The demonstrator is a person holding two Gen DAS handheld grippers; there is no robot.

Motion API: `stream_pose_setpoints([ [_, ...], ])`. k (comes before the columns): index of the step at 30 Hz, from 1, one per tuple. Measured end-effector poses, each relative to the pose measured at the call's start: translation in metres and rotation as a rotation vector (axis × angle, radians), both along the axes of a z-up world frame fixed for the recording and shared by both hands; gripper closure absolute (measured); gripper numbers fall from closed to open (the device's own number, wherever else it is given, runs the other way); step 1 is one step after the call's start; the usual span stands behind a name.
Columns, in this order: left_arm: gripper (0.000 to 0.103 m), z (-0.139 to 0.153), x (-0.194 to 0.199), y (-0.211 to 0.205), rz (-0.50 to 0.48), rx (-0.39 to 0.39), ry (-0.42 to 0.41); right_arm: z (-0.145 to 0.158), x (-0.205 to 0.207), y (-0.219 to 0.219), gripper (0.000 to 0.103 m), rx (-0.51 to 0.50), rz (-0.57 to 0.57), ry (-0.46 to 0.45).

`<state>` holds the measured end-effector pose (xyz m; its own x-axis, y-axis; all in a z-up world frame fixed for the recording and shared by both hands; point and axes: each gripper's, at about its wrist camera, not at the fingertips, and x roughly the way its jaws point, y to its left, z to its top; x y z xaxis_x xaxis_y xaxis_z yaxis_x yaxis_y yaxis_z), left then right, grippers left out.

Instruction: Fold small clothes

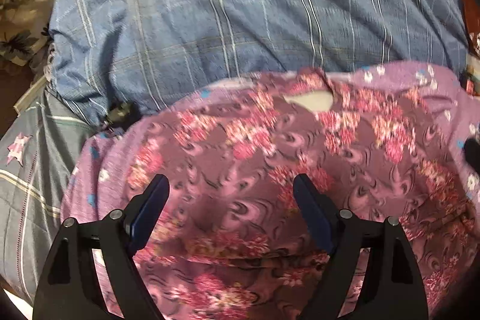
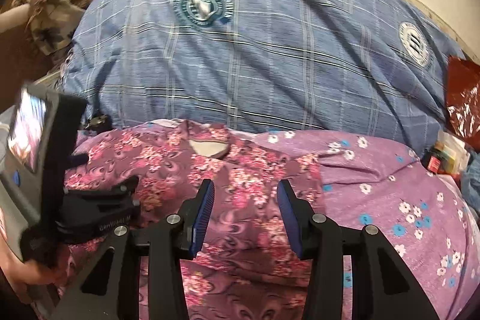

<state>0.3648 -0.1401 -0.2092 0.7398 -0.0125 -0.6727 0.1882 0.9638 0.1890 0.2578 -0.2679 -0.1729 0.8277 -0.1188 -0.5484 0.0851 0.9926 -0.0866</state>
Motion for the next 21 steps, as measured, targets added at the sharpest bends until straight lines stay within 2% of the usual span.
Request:
stream_pose_setpoints([
  [3, 0.018, 0.017, -0.003, 0.012, 0.024, 0.006, -0.078, -0.003, 0.000, 0.014, 0.058, -0.017, 0.034, 0.005],
  [5, 0.018, 0.022, -0.002, 0.021, 0.045, 0.006, -0.101, -0.006, -0.001, 0.025, 0.058, -0.041, 0.053, 0.010],
  [11, 0.018, 0.026, 0.005, 0.049, 0.109, -0.014, -0.096, -0.010, -0.002, 0.056, 0.058, -0.105, 0.126, 0.015],
  [21, 0.018, 0.025, 0.003, 0.080, 0.154, -0.002, -0.095, -0.012, -0.001, 0.079, 0.057, -0.122, 0.169, 0.018],
])
